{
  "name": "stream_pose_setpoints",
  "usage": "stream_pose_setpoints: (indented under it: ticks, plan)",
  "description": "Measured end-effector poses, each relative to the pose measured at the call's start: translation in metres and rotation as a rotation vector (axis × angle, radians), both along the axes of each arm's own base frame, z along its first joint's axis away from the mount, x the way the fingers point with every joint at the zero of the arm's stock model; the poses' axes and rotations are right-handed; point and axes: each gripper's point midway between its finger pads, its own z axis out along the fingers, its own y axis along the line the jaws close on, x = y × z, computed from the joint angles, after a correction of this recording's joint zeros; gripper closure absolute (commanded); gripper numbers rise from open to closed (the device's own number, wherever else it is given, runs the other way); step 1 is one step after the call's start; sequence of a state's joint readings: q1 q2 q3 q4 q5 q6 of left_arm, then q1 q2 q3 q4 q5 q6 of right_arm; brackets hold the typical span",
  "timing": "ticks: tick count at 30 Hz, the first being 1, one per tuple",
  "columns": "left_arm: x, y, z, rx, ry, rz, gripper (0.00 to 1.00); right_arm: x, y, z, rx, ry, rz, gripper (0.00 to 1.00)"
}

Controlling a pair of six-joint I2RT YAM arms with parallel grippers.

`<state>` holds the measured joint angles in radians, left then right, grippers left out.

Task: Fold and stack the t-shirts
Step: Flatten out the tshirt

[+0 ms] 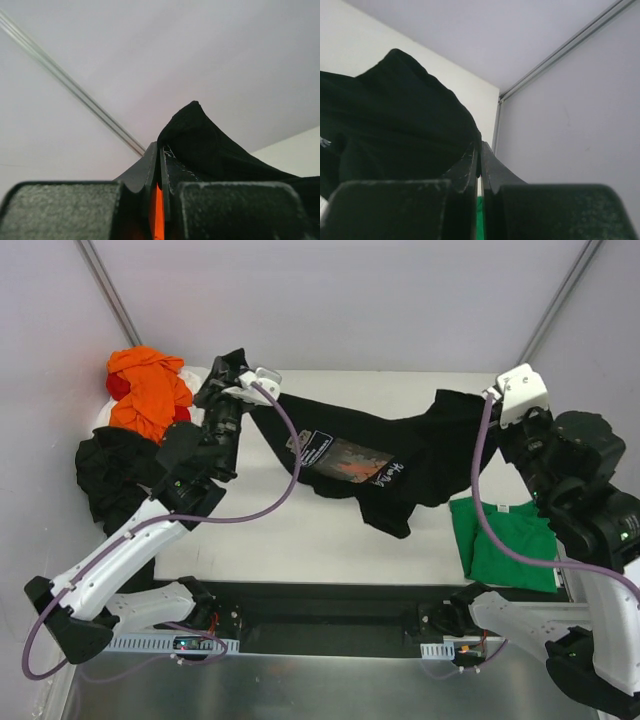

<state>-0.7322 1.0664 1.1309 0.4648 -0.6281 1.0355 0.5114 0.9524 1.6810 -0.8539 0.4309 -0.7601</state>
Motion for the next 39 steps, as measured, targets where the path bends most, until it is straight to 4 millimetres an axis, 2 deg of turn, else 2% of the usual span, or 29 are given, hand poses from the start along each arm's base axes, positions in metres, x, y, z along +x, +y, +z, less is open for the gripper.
stream_pose_setpoints:
  ticks: [2, 5, 8, 12, 15, 22, 27, 33, 39]
  plan:
    - [-0.012, 0.011, 0.019, -0.031, -0.044, 0.003, 1.0, -0.003, -0.004, 0.016, 0.011, -0.047, -0.007, 0.99]
    - [-0.021, 0.019, 0.032, -0.05, -0.075, 0.006, 1.0, -0.005, -0.008, 0.031, 0.012, -0.086, -0.018, 0.99]
    - [-0.021, 0.019, 0.033, -0.043, -0.076, 0.007, 1.0, -0.001, -0.009, 0.04, 0.01, -0.116, -0.029, 0.99]
    - [-0.014, 0.009, 0.029, -0.019, -0.062, -0.012, 1.0, 0.007, -0.005, 0.046, 0.001, -0.148, -0.025, 0.99]
    - [-0.01, 0.005, 0.039, -0.025, -0.07, -0.016, 1.0, 0.014, -0.001, 0.05, -0.005, -0.18, -0.019, 0.99]
    - [-0.017, 0.011, 0.102, -0.133, -0.166, -0.023, 1.0, 0.021, 0.005, 0.078, 0.016, -0.291, -0.001, 0.99]
    - [-0.027, 0.019, 0.135, -0.195, -0.232, -0.024, 1.0, 0.025, 0.009, 0.102, 0.025, -0.357, 0.011, 0.99]
    - [-0.029, 0.021, 0.147, -0.221, -0.258, -0.025, 1.0, 0.023, 0.008, 0.119, 0.002, -0.401, 0.016, 0.99]
    - [-0.029, 0.022, 0.147, -0.221, -0.259, -0.024, 1.0, -0.001, -0.002, 0.161, 0.007, -0.504, 0.038, 0.99]
